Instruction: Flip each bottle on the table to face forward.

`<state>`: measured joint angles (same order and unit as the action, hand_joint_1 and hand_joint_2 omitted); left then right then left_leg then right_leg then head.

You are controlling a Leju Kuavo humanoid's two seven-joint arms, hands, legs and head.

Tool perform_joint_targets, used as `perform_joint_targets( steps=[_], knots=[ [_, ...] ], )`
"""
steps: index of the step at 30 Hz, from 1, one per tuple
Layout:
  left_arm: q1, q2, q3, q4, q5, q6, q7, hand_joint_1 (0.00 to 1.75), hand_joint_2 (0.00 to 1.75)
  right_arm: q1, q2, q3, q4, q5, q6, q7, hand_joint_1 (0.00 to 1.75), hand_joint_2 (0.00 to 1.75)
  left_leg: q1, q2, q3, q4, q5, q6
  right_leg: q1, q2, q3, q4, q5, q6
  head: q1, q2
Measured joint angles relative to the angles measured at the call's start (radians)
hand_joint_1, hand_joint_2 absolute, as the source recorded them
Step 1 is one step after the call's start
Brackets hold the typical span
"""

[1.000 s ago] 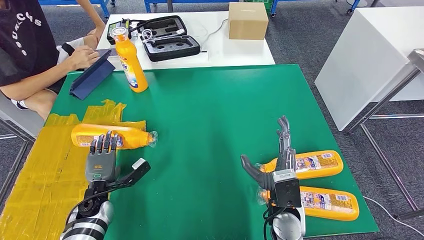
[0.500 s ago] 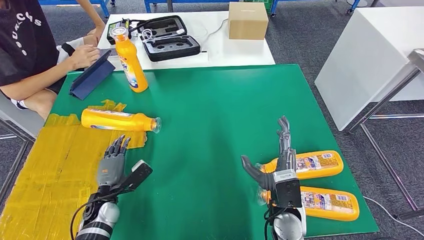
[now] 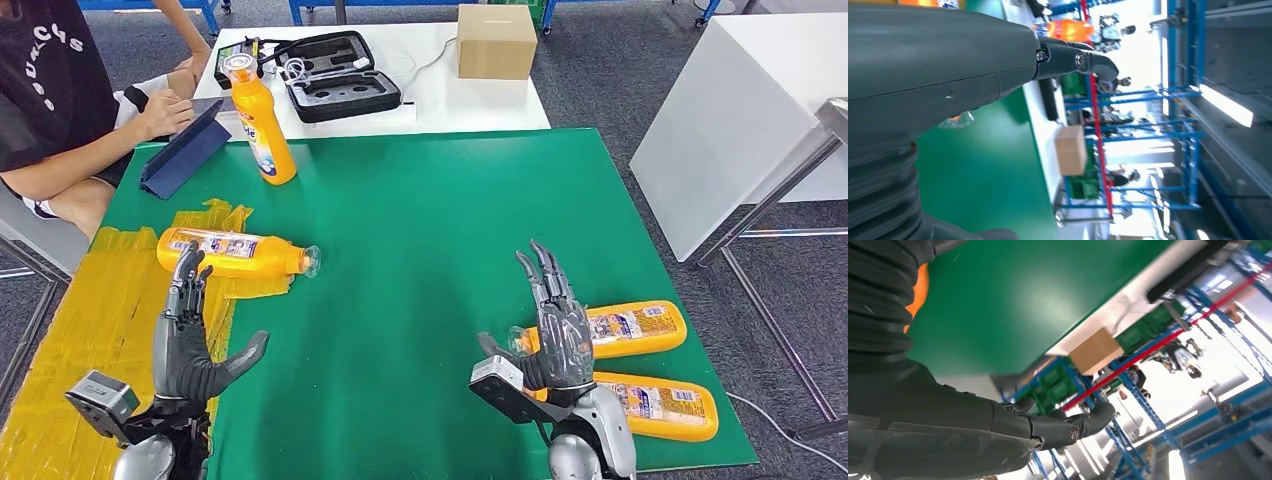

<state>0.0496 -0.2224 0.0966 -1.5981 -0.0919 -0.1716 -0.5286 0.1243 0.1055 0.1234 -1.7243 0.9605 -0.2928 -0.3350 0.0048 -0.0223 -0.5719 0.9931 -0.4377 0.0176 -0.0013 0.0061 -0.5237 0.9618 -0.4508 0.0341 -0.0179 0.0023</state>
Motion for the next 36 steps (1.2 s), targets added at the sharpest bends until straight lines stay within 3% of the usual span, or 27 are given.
perform_joint_targets(
  steps=[1,3,5,9,13,23,31,36],
  knots=[
    [0.002,0.0,0.001,-0.009,0.004,-0.009,0.0,0.0,1.75,-0.009,-0.026,0.003,0.002,0.024,0.011,0.017,0.0,0.87,0.0,0.0,0.0,0.0,0.0,0.0,0.0,0.0,0.0,0.0,0.0,0.0,0.0,0.0],
    [0.0,0.0,0.001,-0.017,0.01,-0.022,0.0,0.0,1.75,-0.035,-0.086,0.005,0.016,0.054,0.048,0.04,0.0,0.87,-0.001,0.0,0.0,0.0,0.0,0.001,-0.001,0.0,0.0,0.0,0.001,0.001,0.0,0.0],
    [-0.005,0.0,0.001,-0.019,0.018,-0.033,0.0,0.0,1.75,-0.065,-0.151,0.004,0.043,0.063,0.09,0.045,0.0,1.75,-0.002,0.0,0.0,0.0,0.001,0.001,-0.002,0.0,0.0,0.0,0.001,0.002,0.0,0.0],
    [-0.02,0.0,0.001,-0.014,0.021,-0.037,0.0,0.0,1.75,-0.121,-0.274,-0.016,0.107,0.029,0.16,0.011,0.0,1.75,-0.003,0.0,0.0,0.001,0.001,0.002,-0.003,0.0,0.001,0.0,0.002,0.003,0.0,0.0],
    [-0.029,0.0,0.0,-0.004,0.022,-0.037,0.0,0.0,1.75,-0.158,-0.357,-0.049,0.156,0.008,0.194,-0.01,0.0,1.75,-0.003,0.0,0.0,0.001,0.001,0.002,-0.003,0.0,0.0,0.0,0.002,0.003,0.0,0.0],
    [-0.039,0.0,-0.004,0.018,0.025,-0.04,-0.001,0.0,1.75,-0.201,-0.452,-0.096,0.238,-0.033,0.262,-0.035,0.0,1.75,-0.002,0.0,0.0,0.001,0.001,0.002,-0.003,0.0,0.0,0.0,0.002,0.003,0.0,0.0],
    [-0.062,0.006,-0.008,0.056,0.042,-0.048,-0.007,0.0,1.75,-0.125,-0.546,-0.159,0.238,-0.341,0.487,-0.234,0.0,1.75,-0.003,-0.003,-0.001,0.001,0.001,0.002,-0.003,-0.002,0.0,-0.001,0.002,0.003,0.0,0.0],
    [-0.072,0.014,-0.009,0.078,0.044,-0.048,-0.008,0.0,1.75,-0.058,-0.572,-0.225,0.205,-0.391,0.531,-0.271,0.0,1.75,-0.003,-0.001,-0.001,0.001,0.0,0.002,-0.003,-0.001,-0.001,-0.001,0.002,0.003,0.0,0.0]
  ],
)
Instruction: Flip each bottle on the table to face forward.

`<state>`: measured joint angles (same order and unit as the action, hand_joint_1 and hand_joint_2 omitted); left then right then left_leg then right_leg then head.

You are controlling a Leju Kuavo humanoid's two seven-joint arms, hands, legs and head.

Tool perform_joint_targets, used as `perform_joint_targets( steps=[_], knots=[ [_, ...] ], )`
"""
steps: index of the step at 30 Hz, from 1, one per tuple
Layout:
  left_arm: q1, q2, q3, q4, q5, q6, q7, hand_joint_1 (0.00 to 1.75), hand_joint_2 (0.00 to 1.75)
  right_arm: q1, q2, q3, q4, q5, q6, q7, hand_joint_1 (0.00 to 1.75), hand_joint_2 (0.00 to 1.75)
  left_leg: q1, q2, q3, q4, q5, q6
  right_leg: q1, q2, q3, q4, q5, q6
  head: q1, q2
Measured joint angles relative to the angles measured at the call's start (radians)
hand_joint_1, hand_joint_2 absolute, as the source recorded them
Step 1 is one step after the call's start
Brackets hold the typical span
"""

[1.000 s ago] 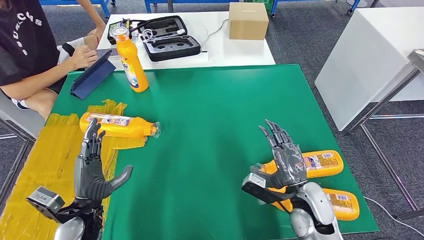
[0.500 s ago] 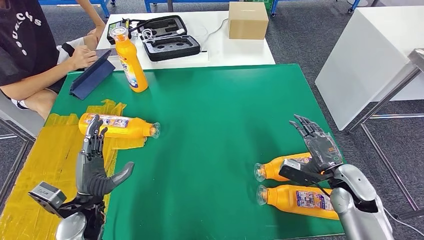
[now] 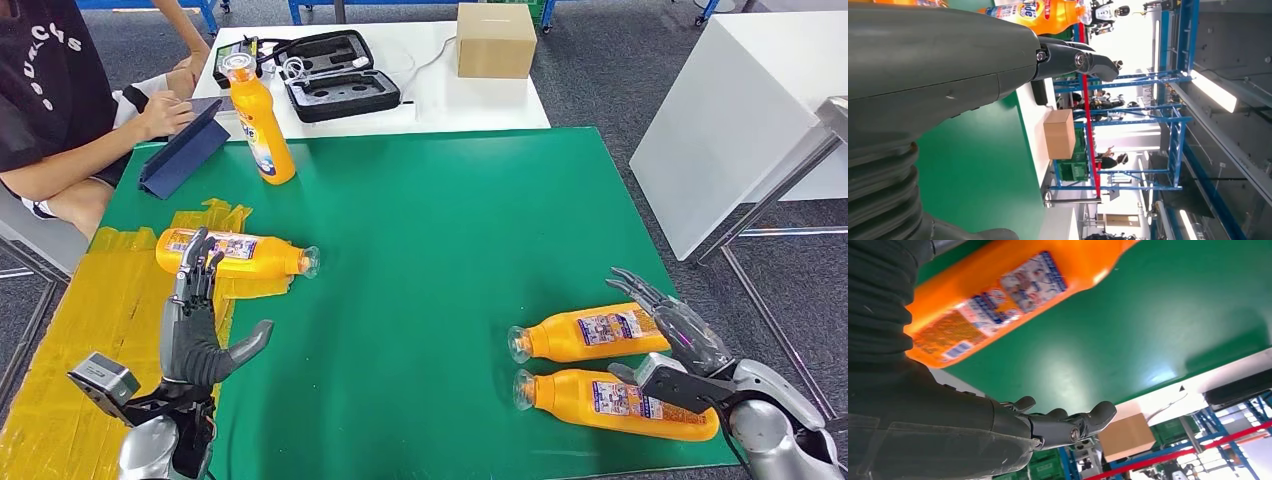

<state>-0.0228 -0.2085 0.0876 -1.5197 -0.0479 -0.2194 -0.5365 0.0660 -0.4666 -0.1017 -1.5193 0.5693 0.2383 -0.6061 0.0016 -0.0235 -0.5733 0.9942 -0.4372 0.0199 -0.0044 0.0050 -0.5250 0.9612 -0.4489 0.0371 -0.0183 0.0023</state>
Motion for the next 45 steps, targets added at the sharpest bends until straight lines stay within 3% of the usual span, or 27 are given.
perform_joint_targets(
  steps=[7,16,27,37,38,39,42,43,45],
  knots=[
    [0.002,0.008,0.0,0.014,0.004,0.006,0.0,0.0,1.75,0.031,-0.015,-0.048,-0.015,0.051,0.001,0.026,0.0,1.75,0.0,0.0,0.0,0.0,0.0,0.0,0.0,0.0,0.0,0.0,0.0,0.0,0.0,0.0],
    [0.016,0.01,0.004,0.023,0.007,0.012,0.001,0.0,1.75,-0.015,-0.026,-0.041,0.045,0.253,-0.112,0.143,0.0,1.75,0.0,0.0,0.0,0.0,0.0,0.0,0.0,0.0,0.0,0.0,0.0,0.0,0.0,0.0],
    [0.017,0.01,0.006,0.032,0.001,0.013,0.002,0.0,1.75,-0.073,-0.034,0.022,0.135,0.314,-0.131,0.168,0.0,1.75,0.0,0.0,0.0,0.0,0.0,0.0,0.0,0.0,0.0,0.0,0.0,0.0,0.0,0.0],
    [0.001,0.011,0.01,0.06,0.001,0.01,0.004,0.0,1.75,-0.162,-0.052,0.163,0.314,0.355,-0.12,0.191,0.03,1.75,0.0,0.0,0.0,0.0,0.001,0.0,0.0,0.0,0.001,0.0,0.0,0.0,0.0,0.0],
    [0.0,0.011,0.011,0.062,0.001,0.01,0.004,0.0,1.75,-0.177,-0.052,0.18,0.336,0.364,-0.127,0.198,0.09,1.75,0.0,0.001,0.0,0.0,0.001,0.0,0.0,0.0,0.001,0.0,0.0,0.0,0.0,0.0],
    [-0.001,0.01,0.01,0.064,0.001,0.01,0.004,0.0,1.75,-0.192,-0.05,0.198,0.359,0.373,-0.135,0.204,0.32,1.75,0.0,0.001,0.0,0.0,0.001,0.0,0.0,0.0,0.001,0.0,0.0,0.0,0.0,0.0],
    [-0.002,0.01,0.01,0.067,0.001,0.01,0.004,0.0,1.75,-0.231,-0.044,0.244,0.413,0.387,-0.156,0.212,1.45,1.75,0.0,0.001,0.001,0.0,0.001,0.0,0.0,0.0,0.001,0.0,0.0,0.0,0.0,0.0],
    [-0.002,0.01,0.01,0.067,0.001,0.01,0.004,0.0,1.75,-0.24,-0.042,0.255,0.425,0.39,-0.161,0.214,1.65,1.75,0.001,0.0,0.001,0.0,0.001,0.0,0.001,0.0,0.001,0.0,0.0,0.0,0.0,0.0],
    [-0.002,0.01,0.011,0.067,0.001,0.01,0.004,0.0,1.75,-0.251,-0.038,0.276,0.442,0.396,-0.173,0.218,1.72,1.75,0.001,0.001,0.001,0.0,0.001,0.0,0.001,0.0,0.001,0.0,0.0,0.0,0.0,0.0]
  ],
)
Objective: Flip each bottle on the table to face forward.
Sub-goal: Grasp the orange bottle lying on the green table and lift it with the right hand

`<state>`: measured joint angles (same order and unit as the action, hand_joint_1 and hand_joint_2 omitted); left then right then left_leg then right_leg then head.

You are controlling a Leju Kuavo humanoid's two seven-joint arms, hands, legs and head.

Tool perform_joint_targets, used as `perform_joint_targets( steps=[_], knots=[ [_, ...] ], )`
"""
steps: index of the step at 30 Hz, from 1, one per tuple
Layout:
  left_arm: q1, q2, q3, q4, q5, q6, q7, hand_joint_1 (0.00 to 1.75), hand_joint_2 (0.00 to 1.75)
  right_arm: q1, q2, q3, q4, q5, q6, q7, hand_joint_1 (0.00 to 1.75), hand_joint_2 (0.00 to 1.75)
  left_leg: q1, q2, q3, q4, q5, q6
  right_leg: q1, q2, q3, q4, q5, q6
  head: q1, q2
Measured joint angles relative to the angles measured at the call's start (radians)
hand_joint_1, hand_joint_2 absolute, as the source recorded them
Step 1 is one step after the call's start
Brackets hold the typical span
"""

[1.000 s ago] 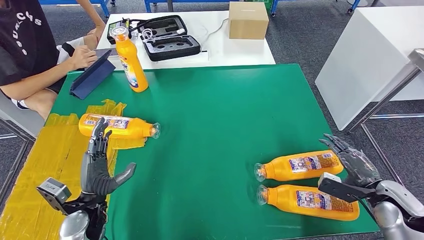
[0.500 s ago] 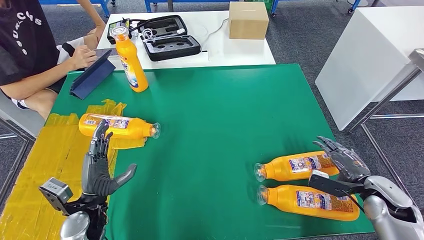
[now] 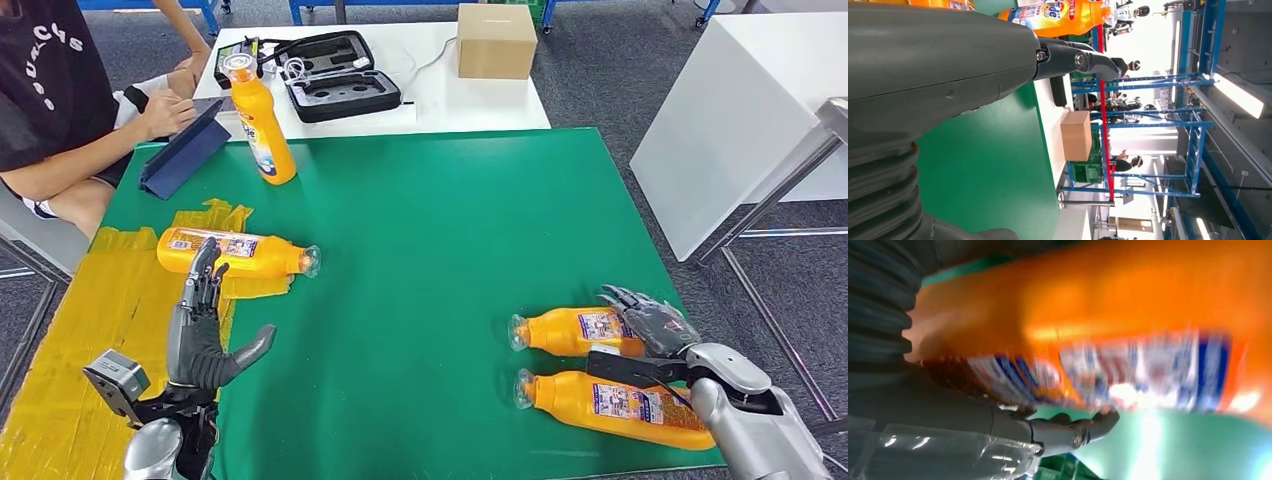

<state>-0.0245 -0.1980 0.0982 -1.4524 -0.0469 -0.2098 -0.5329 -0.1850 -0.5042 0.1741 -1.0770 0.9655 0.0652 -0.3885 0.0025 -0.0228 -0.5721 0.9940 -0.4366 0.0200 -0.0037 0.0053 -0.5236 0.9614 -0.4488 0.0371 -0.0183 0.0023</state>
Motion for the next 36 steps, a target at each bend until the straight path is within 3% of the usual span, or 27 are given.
perform_joint_targets(
  steps=[6,12,20,23,28,36],
  knots=[
    [0.003,-0.001,0.003,0.0,0.0,0.0,0.0,0.0,1.75,-0.024,0.029,0.031,0.033,0.037,-0.089,0.028,1.75,1.75,0.0,0.001,0.001,0.0,0.0,0.0,0.0,0.0,0.001,0.0,0.0,0.0,0.0,0.0],
    [0.012,-0.009,0.006,-0.002,-0.001,-0.002,0.008,0.0,1.75,-0.04,0.116,0.03,0.043,0.078,-0.203,0.051,1.75,1.75,0.0,0.001,0.002,0.0,0.0,0.0,0.0,0.001,0.002,0.0,0.0,0.0,0.0,0.0],
    [0.02,-0.016,0.007,-0.004,-0.005,-0.004,0.014,0.0,1.75,-0.042,0.19,0.02,0.039,0.084,-0.245,0.054,1.75,1.75,0.0,0.0,0.001,0.0,0.0,0.0,0.0,0.0,0.002,0.0,0.0,0.0,0.0,0.0],
    [0.023,-0.017,0.007,-0.011,-0.018,-0.004,0.025,0.0,1.75,-0.041,0.238,-0.012,0.015,0.078,-0.329,0.058,1.75,1.75,0.0,0.001,0.0,0.0,0.0,0.0,0.0,0.001,0.001,0.0,0.0,0.0,0.0,0.0],
    [0.025,-0.021,-0.011,-0.021,-0.049,0.005,0.059,0.0,1.75,-0.041,0.359,-0.086,-0.108,-0.039,-0.404,0.033,1.75,1.75,0.001,-0.001,0.0,0.0,0.001,0.0,0.001,0.0,0.0,0.001,0.0,0.0,0.0,0.0],
    [-0.023,-0.021,-0.091,0.011,-0.09,0.023,0.117,0.0,1.75,-0.04,0.553,-0.192,-0.305,-0.356,-0.349,-0.054,1.75,1.75,0.001,0.0,-0.001,0.0,0.001,-0.001,0.001,0.0,-0.001,0.001,0.0,0.0,0.0,0.0]
  ],
)
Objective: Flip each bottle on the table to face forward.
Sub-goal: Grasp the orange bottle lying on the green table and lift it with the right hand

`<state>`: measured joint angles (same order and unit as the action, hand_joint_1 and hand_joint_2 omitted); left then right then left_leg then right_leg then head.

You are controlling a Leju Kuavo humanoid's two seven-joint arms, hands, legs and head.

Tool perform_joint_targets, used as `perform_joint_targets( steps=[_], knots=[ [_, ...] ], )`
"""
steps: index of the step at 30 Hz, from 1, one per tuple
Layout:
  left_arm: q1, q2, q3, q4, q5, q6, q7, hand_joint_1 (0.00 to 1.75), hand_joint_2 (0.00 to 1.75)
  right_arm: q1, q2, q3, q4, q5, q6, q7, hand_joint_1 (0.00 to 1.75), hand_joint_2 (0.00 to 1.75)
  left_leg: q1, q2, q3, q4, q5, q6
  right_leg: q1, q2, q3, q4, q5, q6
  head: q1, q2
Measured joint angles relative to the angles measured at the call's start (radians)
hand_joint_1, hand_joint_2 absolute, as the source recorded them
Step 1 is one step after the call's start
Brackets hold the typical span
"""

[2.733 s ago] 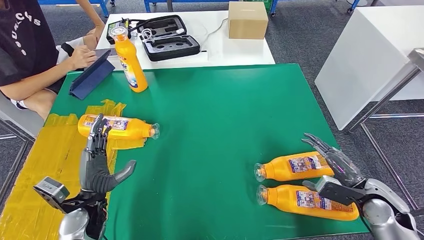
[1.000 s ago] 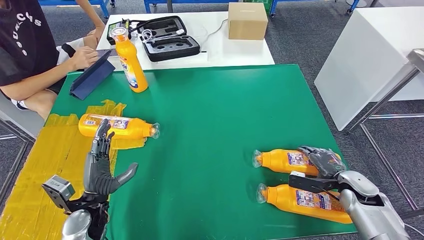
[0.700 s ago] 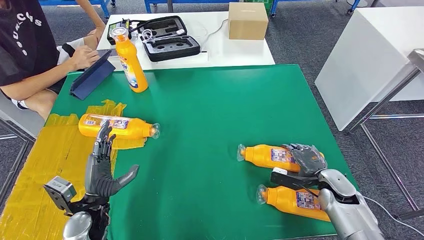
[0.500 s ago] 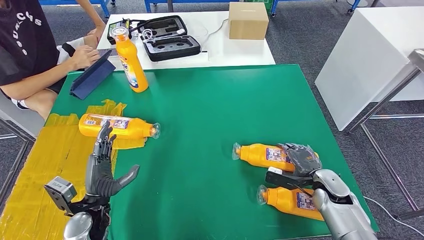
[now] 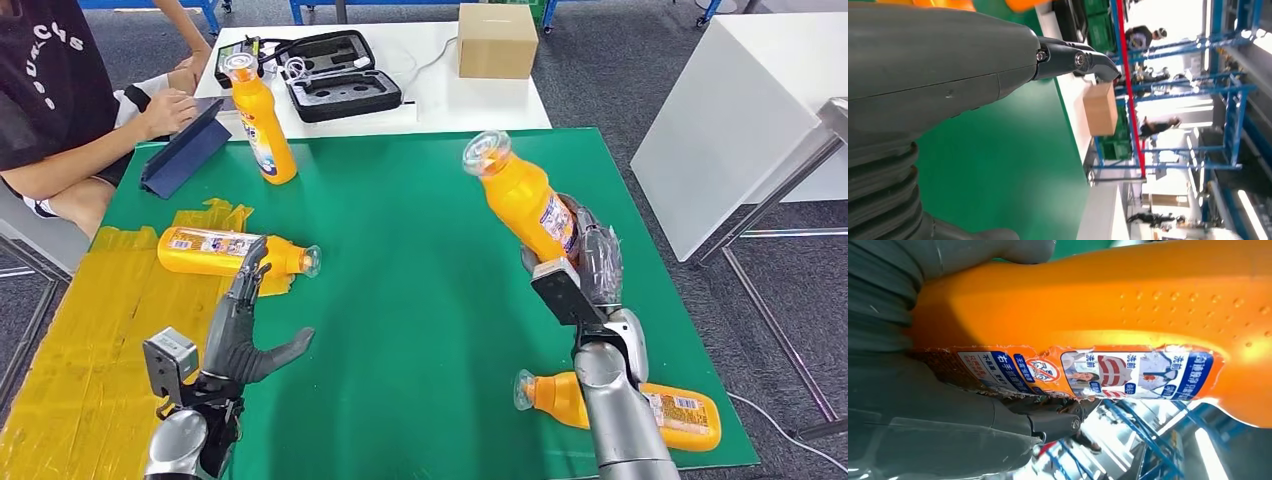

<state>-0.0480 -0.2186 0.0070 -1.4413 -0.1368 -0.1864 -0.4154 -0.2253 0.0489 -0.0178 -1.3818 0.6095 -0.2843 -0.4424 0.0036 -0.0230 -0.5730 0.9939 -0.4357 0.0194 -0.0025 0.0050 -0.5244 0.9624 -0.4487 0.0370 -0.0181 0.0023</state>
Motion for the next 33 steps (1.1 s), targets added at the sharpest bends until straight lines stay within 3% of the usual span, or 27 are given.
perform_joint_targets(
  steps=[9,16,24,33],
  knots=[
    [-0.051,0.005,-0.069,0.068,0.062,-0.029,0.029,0.0,1.75,0.0,0.123,-0.018,-0.013,-0.135,0.137,-0.038,1.75,1.75,0.0,0.0,0.0,0.0,0.0,0.0,0.0,0.0,0.0,0.0,0.0,0.0,0.0,0.0],
    [-0.073,0.014,-0.095,0.1,0.109,-0.055,0.04,0.0,1.75,-0.004,0.176,0.063,0.068,-0.101,0.206,-0.039,1.75,1.75,0.001,0.0,0.0,0.0,0.0,0.0,0.001,0.0,0.0,0.0,0.0,0.0,0.0,0.0],
    [-0.085,0.025,-0.105,0.124,0.144,-0.054,0.059,0.0,1.75,-0.005,0.225,0.194,0.173,-0.039,0.21,-0.039,1.75,1.75,0.001,0.0,0.0,0.0,0.0,0.0,0.001,0.0,-0.001,0.0,0.0,0.0,0.0,0.0],
    [-0.089,0.037,-0.099,0.149,0.197,-0.044,0.088,0.0,1.75,0.016,0.254,0.332,0.24,0.055,0.141,-0.04,1.75,1.75,0.001,0.0,-0.001,0.0,0.0,0.0,0.001,0.0,-0.001,0.0,0.0,0.0,0.0,0.0]
  ],
)
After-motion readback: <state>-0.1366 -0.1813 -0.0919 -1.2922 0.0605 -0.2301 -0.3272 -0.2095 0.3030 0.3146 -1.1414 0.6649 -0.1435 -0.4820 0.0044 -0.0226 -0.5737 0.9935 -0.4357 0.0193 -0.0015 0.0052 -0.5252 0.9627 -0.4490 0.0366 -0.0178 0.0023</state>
